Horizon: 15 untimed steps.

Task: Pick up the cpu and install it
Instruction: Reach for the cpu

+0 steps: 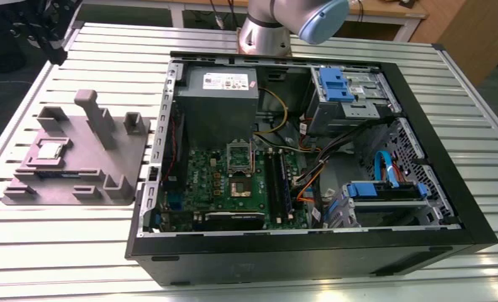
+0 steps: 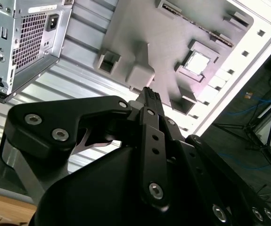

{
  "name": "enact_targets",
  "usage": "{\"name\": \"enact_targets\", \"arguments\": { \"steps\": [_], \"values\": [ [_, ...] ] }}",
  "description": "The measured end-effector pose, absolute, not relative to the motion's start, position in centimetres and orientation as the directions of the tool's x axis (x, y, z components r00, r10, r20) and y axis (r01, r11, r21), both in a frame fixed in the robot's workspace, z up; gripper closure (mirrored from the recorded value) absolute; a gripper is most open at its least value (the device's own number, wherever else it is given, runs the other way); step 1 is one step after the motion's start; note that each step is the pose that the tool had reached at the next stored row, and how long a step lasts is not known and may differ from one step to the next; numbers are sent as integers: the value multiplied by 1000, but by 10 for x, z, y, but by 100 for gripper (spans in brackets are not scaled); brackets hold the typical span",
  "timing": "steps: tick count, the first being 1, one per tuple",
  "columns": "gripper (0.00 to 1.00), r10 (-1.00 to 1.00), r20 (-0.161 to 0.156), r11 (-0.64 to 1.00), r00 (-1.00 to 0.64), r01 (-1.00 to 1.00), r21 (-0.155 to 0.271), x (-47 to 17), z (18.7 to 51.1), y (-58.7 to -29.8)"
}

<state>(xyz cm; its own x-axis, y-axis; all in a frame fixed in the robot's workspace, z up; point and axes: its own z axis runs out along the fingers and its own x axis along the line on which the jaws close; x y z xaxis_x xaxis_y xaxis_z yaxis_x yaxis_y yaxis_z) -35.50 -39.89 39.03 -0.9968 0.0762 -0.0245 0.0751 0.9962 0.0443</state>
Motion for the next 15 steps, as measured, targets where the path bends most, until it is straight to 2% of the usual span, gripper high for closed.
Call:
{"name": "enact_targets", "arguments": {
  "steps": [15],
  "values": [
    [90,76,-24,996,-997,75,44,-387,390,-399]
  ]
}}
